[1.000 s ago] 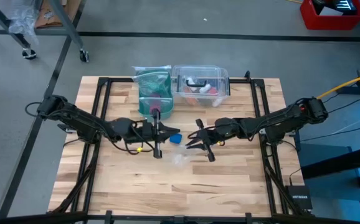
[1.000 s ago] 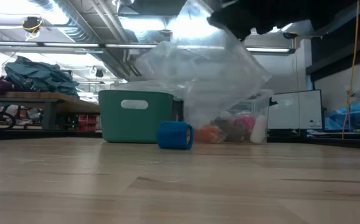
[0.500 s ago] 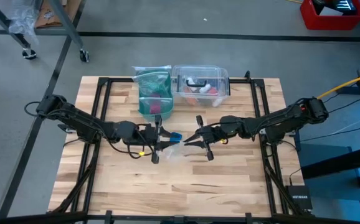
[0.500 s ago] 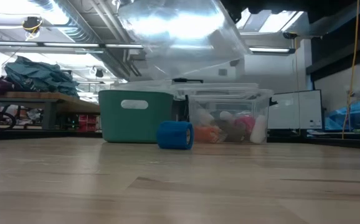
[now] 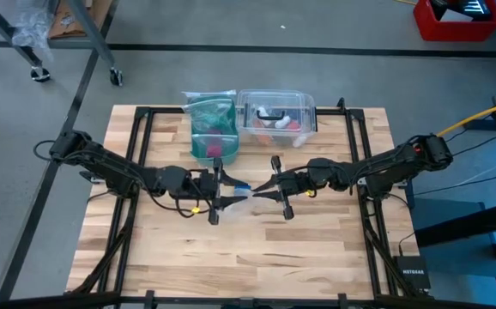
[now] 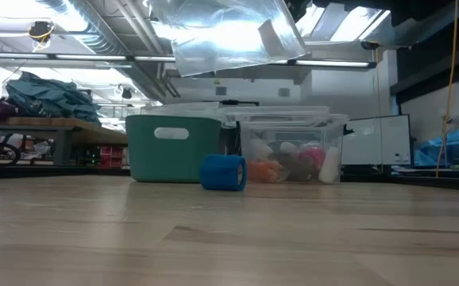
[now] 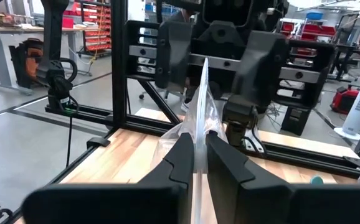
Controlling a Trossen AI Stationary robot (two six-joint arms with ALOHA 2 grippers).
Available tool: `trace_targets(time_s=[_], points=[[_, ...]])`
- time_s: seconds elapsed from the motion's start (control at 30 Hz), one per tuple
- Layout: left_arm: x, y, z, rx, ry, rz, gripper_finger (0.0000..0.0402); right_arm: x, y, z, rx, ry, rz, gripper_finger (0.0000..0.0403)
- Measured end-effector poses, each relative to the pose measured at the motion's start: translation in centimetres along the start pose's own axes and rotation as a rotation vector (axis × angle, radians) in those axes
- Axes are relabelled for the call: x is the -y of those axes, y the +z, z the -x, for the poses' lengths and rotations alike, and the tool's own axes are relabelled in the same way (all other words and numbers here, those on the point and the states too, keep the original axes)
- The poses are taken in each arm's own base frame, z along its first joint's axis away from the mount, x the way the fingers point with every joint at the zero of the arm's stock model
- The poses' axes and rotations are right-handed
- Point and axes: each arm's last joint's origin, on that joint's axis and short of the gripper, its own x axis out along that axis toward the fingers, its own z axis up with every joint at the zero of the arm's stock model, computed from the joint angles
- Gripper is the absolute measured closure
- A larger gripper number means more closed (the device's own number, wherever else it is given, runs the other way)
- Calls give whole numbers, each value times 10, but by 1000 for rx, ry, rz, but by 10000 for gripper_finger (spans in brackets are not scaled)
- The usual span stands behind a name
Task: Roll bandage
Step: Open the transparent zip bag
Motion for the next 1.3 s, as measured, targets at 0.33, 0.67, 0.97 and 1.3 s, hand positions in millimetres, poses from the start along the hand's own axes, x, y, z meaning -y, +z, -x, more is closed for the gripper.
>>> trace_targets(time_s=[0.33, 0.67, 0.97, 1.3], points=[[-7, -3, -4, -3, 13, 17, 266, 0, 0, 0, 1, 0, 0, 368], [-5, -9, -8, -7, -4, -14, 306, 0, 0, 0, 1, -1, 0, 368], [-6, -6, -8, 27, -3, -43, 359, 0, 0, 0, 0, -11, 0, 368], [-5, -5, -7, 28, 17, -56, 400, 0, -1, 0, -12, -8, -1, 368]])
